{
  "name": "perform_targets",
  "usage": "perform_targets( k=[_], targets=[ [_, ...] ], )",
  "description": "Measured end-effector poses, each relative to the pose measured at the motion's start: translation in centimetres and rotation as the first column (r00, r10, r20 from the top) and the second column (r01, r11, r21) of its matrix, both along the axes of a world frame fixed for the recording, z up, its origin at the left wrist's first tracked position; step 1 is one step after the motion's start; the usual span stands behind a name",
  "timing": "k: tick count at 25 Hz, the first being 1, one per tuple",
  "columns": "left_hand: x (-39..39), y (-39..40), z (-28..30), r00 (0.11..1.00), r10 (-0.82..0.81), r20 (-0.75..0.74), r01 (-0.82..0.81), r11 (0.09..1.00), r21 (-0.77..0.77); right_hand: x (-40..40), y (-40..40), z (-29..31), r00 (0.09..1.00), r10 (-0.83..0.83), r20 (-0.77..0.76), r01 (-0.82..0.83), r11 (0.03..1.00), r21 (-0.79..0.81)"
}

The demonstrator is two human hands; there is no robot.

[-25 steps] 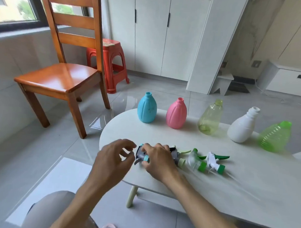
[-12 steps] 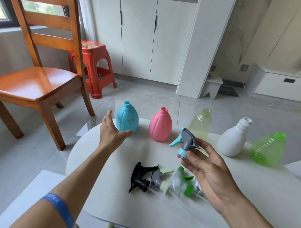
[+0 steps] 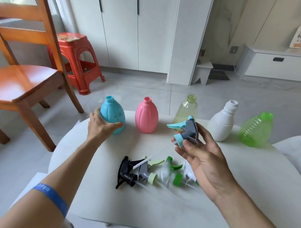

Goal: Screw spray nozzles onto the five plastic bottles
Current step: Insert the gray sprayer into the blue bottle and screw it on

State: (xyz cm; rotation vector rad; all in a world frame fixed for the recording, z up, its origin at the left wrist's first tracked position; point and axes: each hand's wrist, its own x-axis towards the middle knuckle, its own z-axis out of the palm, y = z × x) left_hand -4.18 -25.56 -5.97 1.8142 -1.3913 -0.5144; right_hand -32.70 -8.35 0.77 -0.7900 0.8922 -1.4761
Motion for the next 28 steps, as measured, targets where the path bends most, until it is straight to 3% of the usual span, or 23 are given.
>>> perform_targets(
  k=[4,10,14,19,22,28],
  targets=[
    [0.4,3.3,2.1,0.994,-0.093,0.052,0.093,0.996,0.003,-0.5,0.6,1.1,0.999,-0.029,0.037,0.031,0.998,-0.047],
    [0.2,9.8,8.3,0.980,-0.141,0.142,0.172,0.958,-0.229,-1.2,1.3,3.2,0.986,-0.147,0.077,0.155,0.982,-0.112],
    [-2.0,15.8,8.4,0.965,-0.158,0.210,0.223,0.917,-0.332,-2.2,2.6,5.0,0.966,-0.236,0.102,0.256,0.925,-0.282],
    [-5.1,17.6,6.0,0.859,-0.289,0.422,0.412,0.880,-0.236,-1.3,2.9,4.7,0.968,-0.236,0.082,0.249,0.923,-0.293],
    [-5.6,17.1,5.4,0.851,-0.311,0.423,0.421,0.886,-0.195,-1.5,2.7,3.9,0.964,-0.267,0.015,0.260,0.924,-0.280],
    [-6.3,16.7,5.7,0.866,-0.309,0.393,0.411,0.887,-0.209,-3.6,2.7,3.6,0.969,-0.243,0.032,0.241,0.921,-0.305]
  ],
)
